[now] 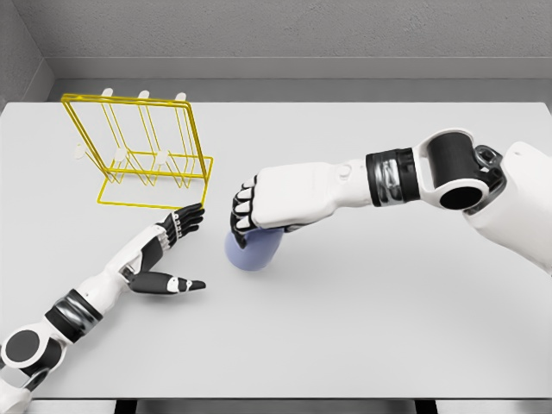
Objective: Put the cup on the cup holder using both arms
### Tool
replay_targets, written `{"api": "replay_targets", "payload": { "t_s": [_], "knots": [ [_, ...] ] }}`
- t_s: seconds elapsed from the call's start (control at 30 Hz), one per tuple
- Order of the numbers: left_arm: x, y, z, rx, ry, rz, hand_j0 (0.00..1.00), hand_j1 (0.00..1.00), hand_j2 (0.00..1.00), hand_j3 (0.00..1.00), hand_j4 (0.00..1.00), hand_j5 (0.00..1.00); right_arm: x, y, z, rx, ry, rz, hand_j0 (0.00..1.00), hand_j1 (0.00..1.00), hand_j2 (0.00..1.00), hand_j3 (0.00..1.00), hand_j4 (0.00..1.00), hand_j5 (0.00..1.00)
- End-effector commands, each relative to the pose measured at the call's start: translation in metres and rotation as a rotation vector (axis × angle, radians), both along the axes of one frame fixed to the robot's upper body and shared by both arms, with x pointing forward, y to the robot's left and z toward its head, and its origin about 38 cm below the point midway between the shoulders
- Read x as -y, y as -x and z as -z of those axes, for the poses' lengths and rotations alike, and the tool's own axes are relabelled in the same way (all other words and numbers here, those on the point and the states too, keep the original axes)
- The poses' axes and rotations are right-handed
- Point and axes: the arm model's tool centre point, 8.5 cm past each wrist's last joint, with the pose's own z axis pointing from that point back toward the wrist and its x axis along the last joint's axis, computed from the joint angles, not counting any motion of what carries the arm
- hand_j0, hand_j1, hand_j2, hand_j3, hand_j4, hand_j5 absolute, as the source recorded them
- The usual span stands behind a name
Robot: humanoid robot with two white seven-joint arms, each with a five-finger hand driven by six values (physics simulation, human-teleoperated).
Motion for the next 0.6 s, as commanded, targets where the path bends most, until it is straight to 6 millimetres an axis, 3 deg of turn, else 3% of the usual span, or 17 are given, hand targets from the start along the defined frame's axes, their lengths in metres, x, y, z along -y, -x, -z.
{"api": "replay_targets", "payload": {
  "t_s": [0.0, 0.23, 0.27, 0.3, 0.33, 0.57],
  "knots": [
    [0.0, -0.0002, -0.0003, -0.001, 0.003, -0.001, 1.0, 1.0, 1.0, 1.0, 1.0, 1.0, -0.0093, -0.0047, 0.0043, -0.009, -0.006, 0.004, 0.57, 0.57, 0.57, 0.57, 0.57, 0.57],
    [-0.0003, -0.001, -0.0012, 0.001, 0.005, -0.003, 1.0, 1.0, 1.0, 1.0, 1.0, 1.0, -0.0158, -0.0069, 0.0074, -0.008, -0.005, 0.004, 0.61, 0.61, 0.61, 0.61, 0.61, 0.61],
    [-0.0004, -0.001, -0.0012, 0.001, 0.006, -0.003, 1.0, 1.0, 1.0, 1.0, 1.0, 1.0, -0.0162, -0.007, 0.009, -0.006, -0.001, 0.004, 0.71, 0.71, 0.71, 0.71, 0.71, 0.71],
    [-0.0004, -0.001, -0.0012, 0.001, 0.006, -0.003, 1.0, 1.0, 1.0, 1.0, 1.0, 1.0, -0.0182, -0.0059, 0.0128, 0.005, 0.01, 0.004, 0.92, 0.92, 0.92, 0.92, 0.92, 0.92],
    [-0.0004, -0.001, -0.0012, 0.001, 0.006, -0.003, 1.0, 1.0, 1.0, 1.0, 1.0, 1.0, -0.0181, -0.0058, 0.0136, 0.006, 0.012, 0.004, 0.97, 0.97, 0.97, 0.97, 0.97, 0.97],
    [-0.0004, -0.001, -0.0012, 0.001, 0.006, -0.003, 1.0, 1.0, 1.0, 1.0, 1.0, 1.0, -0.0153, -0.008, 0.0088, 0.016, 0.006, 0.013, 0.99, 0.99, 0.99, 0.99, 0.99, 0.99]
  ]
}}
